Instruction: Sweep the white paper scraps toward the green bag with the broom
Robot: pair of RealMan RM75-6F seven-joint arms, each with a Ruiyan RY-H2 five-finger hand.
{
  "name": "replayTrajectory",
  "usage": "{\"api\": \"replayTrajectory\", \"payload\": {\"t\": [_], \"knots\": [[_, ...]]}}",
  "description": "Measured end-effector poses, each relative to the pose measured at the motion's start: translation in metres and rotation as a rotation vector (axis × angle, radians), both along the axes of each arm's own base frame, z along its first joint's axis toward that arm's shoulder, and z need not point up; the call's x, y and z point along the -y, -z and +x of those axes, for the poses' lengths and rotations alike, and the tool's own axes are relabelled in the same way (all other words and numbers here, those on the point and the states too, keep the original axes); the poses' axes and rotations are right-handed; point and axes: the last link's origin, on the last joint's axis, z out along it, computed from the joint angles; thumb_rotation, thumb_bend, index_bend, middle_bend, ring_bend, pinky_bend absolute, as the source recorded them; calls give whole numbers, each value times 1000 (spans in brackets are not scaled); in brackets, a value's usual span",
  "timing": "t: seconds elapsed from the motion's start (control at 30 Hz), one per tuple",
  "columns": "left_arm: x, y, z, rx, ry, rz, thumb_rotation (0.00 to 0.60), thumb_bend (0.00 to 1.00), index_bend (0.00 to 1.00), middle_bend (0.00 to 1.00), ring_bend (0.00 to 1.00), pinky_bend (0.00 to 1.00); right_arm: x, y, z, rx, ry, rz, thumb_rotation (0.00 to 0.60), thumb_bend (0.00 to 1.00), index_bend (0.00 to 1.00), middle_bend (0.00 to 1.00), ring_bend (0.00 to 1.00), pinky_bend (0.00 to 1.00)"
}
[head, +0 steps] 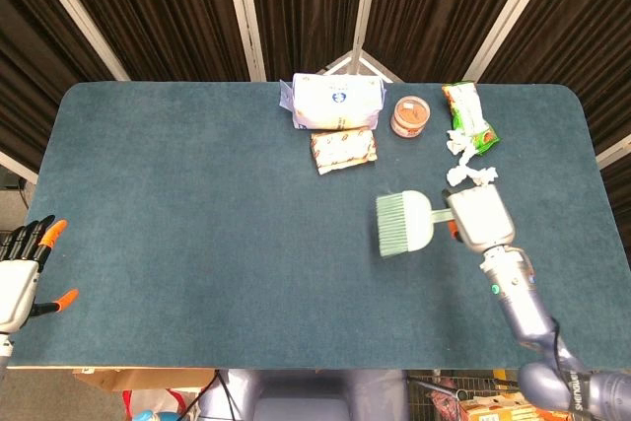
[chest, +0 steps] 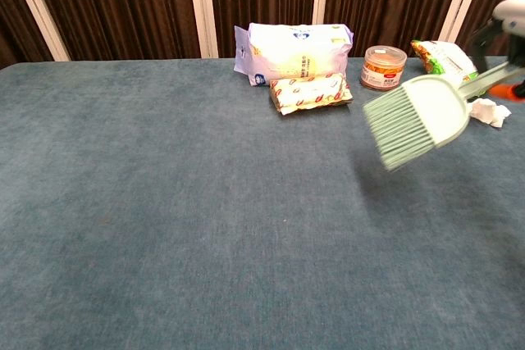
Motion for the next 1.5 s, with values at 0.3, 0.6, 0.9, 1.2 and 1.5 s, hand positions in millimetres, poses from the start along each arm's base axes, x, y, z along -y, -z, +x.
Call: {"api": "replayTrajectory", "payload": {"t": [0.3, 0.6, 0.9, 1.2, 1.5], "knots": [[0, 1, -3, -12, -8, -8, 600, 0, 0, 0, 0, 0, -17, 57, 24, 64, 2, 106, 600, 661, 879, 1000, 1000, 972], [0, -1, -5, -24, -19, -8, 600, 0, 0, 0, 0, 0, -19, 90, 23, 19, 27, 132, 600, 479, 321, 1000, 967, 908], [1, -1, -5, -28, -19, -6, 600, 0, 0, 0, 0, 0, -23, 78, 1, -95, 31, 70, 600, 331, 0, 974, 934, 878], [1, -1, -5, -32, -21, 1, 600, 0, 0, 0, 0, 0, -36, 54, -30, -124, 82, 32, 600, 322, 0, 500, 441, 518], [0, -3, -6, -44, -10, 18, 600, 0, 0, 0, 0, 0, -68, 14, -59, 40, 93, -33, 600, 322, 0, 0, 0, 61]]}}
